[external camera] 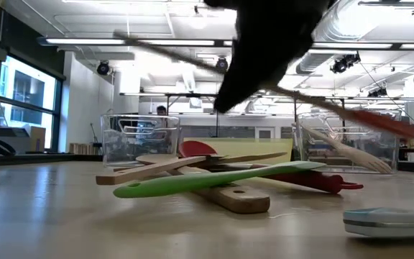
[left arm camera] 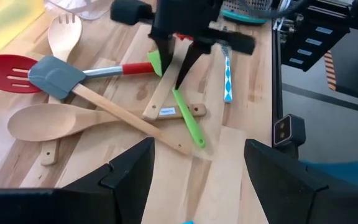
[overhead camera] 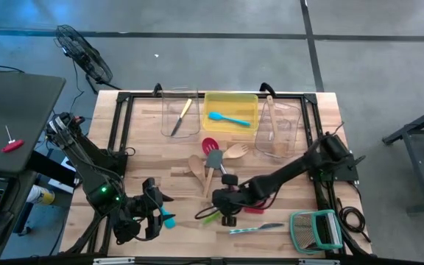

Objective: Pick & Place Kitchen Items
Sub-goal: Put the red spatula into the yellow bin

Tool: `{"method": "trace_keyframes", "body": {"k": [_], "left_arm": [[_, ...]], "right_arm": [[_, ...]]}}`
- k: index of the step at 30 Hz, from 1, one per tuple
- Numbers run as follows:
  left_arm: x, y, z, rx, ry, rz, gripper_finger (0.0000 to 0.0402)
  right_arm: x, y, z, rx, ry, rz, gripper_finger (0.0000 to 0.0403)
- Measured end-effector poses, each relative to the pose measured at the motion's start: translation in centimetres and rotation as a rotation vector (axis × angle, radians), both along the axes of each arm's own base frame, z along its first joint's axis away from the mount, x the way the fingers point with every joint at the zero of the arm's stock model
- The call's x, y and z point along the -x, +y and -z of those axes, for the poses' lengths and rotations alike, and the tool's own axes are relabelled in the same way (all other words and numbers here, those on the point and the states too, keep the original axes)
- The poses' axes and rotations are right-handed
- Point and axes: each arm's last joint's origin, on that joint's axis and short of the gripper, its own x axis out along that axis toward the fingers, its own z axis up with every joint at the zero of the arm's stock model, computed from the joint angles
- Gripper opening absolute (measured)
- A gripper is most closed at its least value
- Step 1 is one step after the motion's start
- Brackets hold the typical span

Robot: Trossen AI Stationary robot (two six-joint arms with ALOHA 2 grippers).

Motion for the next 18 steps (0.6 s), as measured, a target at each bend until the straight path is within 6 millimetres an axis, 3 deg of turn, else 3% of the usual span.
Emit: {"method": "trace_keyframes", "body": {"k": [9,12,18], "left_arm": [[0.3,0.3,0.3,-0.046,0.034,-0.002,0.0244],[0.4,0.6,0.5,-0.086,0.046,-0.014,0.0244],[0.9,1.4,0.8,-0.210,0.061,-0.060,0.0244]], "right_arm": [[2.8,-0.5,-7.6,0.014,-0.196,-0.024,0.0053],[3.8,-1.9,-10.5,0.033,-0.274,-0.019,0.0053],[5.3,-6.8,-15.1,0.055,-0.400,0.015,0.0053]]}}
